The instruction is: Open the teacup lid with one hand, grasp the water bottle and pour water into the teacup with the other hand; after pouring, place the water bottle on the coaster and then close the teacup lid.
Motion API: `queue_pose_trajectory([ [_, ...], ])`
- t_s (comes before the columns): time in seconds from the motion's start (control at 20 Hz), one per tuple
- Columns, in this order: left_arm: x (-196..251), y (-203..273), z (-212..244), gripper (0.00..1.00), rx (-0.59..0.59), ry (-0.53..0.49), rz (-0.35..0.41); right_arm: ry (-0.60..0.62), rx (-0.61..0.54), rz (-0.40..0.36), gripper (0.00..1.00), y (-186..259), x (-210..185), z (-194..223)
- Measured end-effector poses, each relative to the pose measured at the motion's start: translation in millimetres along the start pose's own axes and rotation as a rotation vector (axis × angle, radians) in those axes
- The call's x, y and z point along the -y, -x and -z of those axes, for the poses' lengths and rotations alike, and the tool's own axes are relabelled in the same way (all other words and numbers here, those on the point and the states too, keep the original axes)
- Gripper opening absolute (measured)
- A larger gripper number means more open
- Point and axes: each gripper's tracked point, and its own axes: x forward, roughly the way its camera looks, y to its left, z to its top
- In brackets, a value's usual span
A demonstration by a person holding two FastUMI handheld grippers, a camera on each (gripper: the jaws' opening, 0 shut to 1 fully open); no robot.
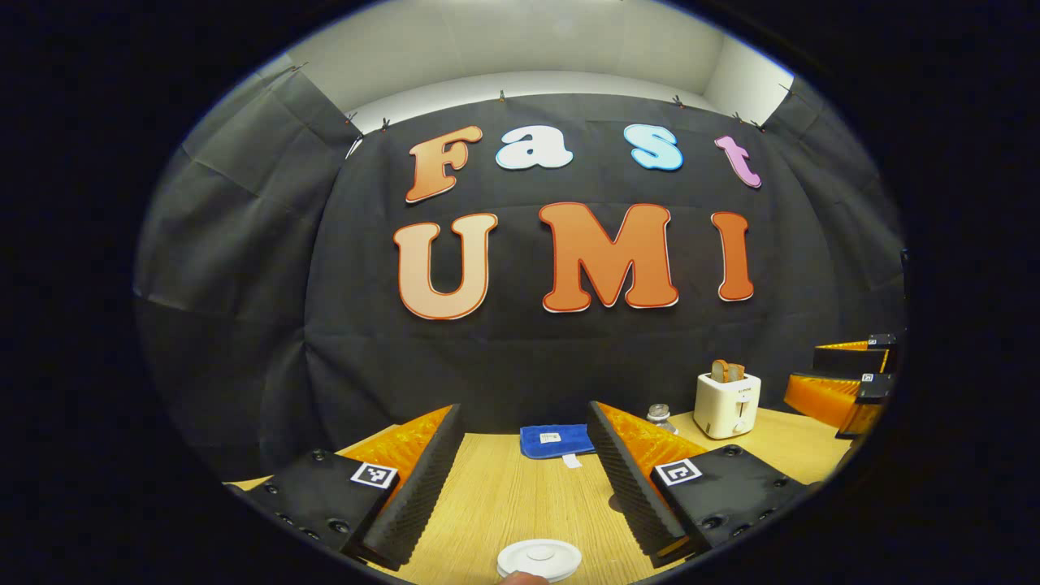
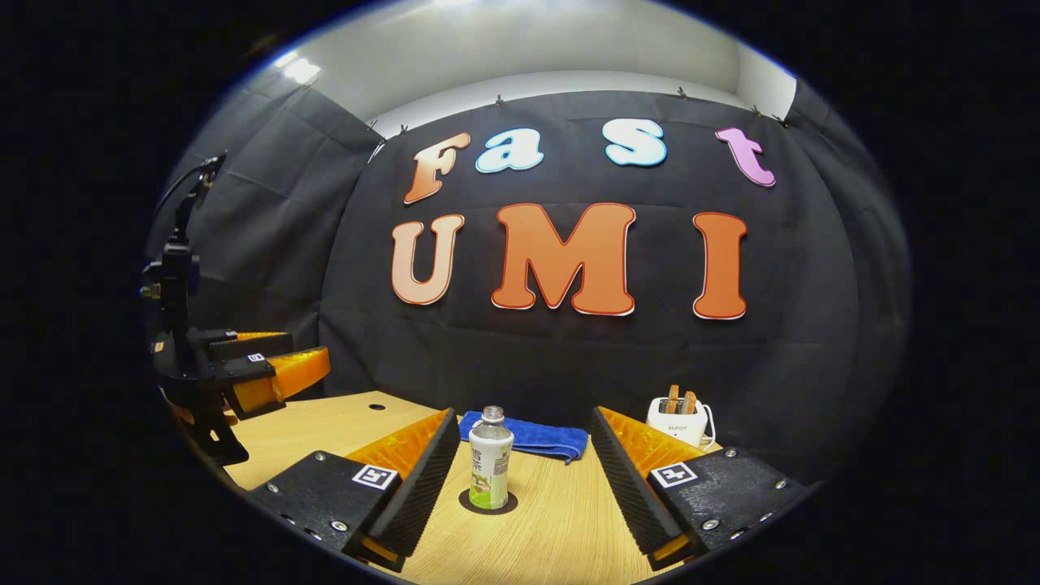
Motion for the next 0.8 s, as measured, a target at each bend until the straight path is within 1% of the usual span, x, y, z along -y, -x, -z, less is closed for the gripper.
queue_pose_trajectory([
  [0.05,3.0,-1.1,-2.7,0.99,0.005,0.008,0.004,0.0,-0.001,0.0,0.97,1.0,-1.5,0.0],
  [0.1,6.2,-1.8,-3.4,0.94,0.007,0.016,0.009,0.0,0.0,0.0,0.98,-2.8,-5.9,4.9],
  [0.15,8.1,-1.8,-2.9,0.99,0.007,0.024,0.013,0.001,0.005,-0.002,0.98,-1.6,-4.7,5.1],
  [0.2,9.7,-1.8,-1.0,0.94,0.001,0.028,0.014,0.002,0.009,0.003,0.98,-1.8,-2.9,5.8],
  [0.25,8.8,-3.0,0.7,0.99,-0.005,0.032,0.011,0.003,0.012,0.008,0.98,-1.8,-1.7,4.5],
  [0.3,10.5,-4.2,3.6,0.99,-0.012,0.037,0.014,0.001,0.011,0.012,0.98,-2.5,-0.2,4.5],
  [0.35,11.1,-4.7,5.8,0.94,-0.017,0.041,0.013,-0.004,0.011,0.013,0.98,-2.4,0.5,5.7],
  [0.4,11.6,-6.1,9.4,0.99,-0.026,0.05,0.015,-0.016,0.009,0.004,0.98,-1.6,-0.6,5.6],
  [0.45,14.1,-5.1,15.8,0.95,-0.04,0.058,0.023,-0.033,0.004,-0.012,0.98,-0.5,-3.0,5.6],
  [0.5,11.9,-3.9,20.7,0.99,-0.053,0.061,0.017,-0.051,0.001,-0.026,0.98,-0.6,-5.0,5.3],
  [0.55,7.8,-6.1,22.3,0.95,-0.061,0.063,0.009,-0.062,0.001,-0.029,0.98,-2.9,-3.1,5.6],
  [0.6,5.0,-5.9,22.6,0.95,-0.062,0.064,0.002,-0.061,0.005,-0.029,0.98,-3.8,-1.7,4.7],
  [0.65,1.8,-5.7,21.7,0.99,-0.059,0.063,-0.007,-0.053,0.009,-0.024,0.98,-4.6,-0.4,2.6],
  [0.8,3.6,-2.1,21.9,0.99,-0.054,0.068,0.001,-0.038,0.017,-0.027,0.98,-5.0,-2.6,-4.4],
])
